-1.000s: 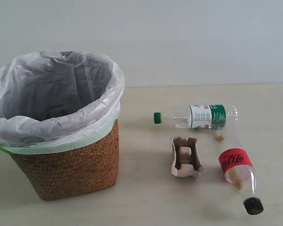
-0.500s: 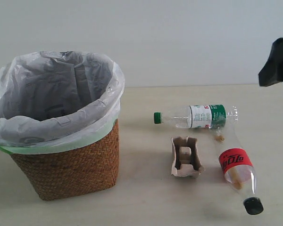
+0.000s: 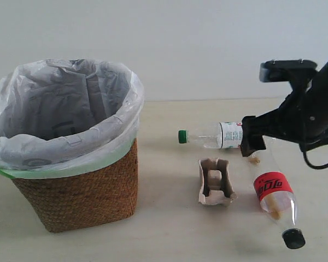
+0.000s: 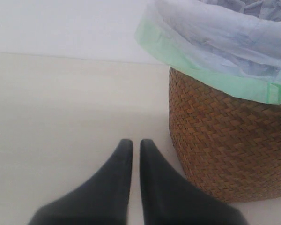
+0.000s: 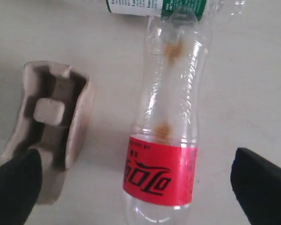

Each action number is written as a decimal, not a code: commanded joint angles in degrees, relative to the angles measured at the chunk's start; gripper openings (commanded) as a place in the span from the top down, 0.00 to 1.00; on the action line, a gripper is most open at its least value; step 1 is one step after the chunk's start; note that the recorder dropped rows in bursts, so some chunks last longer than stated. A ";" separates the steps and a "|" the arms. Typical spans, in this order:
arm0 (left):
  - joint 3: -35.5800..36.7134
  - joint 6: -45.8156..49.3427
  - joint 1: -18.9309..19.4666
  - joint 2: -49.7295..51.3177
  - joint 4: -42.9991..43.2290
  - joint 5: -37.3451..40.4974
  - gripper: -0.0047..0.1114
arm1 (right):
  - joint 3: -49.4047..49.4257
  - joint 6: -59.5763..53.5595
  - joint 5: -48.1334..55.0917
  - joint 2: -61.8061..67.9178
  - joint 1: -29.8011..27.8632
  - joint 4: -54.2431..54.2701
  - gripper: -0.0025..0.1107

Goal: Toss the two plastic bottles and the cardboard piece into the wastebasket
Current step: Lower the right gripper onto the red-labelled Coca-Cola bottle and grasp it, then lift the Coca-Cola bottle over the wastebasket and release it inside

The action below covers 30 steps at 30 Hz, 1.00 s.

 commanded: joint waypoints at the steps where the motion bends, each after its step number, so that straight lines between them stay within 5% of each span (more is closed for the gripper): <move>1: 0.17 -0.50 0.21 -0.14 0.11 -0.15 0.91 | -0.23 1.72 -3.91 5.79 0.11 -1.36 0.05; 14: 0.17 -0.50 0.21 -0.14 0.11 -0.15 0.91 | -0.23 3.11 -7.95 15.79 0.11 -4.22 0.11; 17: 0.17 -0.50 0.21 -0.14 0.11 -0.15 0.91 | -0.23 3.11 -8.35 16.55 0.11 -5.20 0.30; 24: 0.17 -0.50 0.21 -0.14 0.11 -0.15 0.91 | -0.23 2.05 -6.53 17.14 0.11 -6.10 0.99; 30: 0.17 -0.50 0.21 -0.14 0.11 -0.15 0.91 | -0.33 1.54 -3.26 15.85 0.11 -6.52 0.98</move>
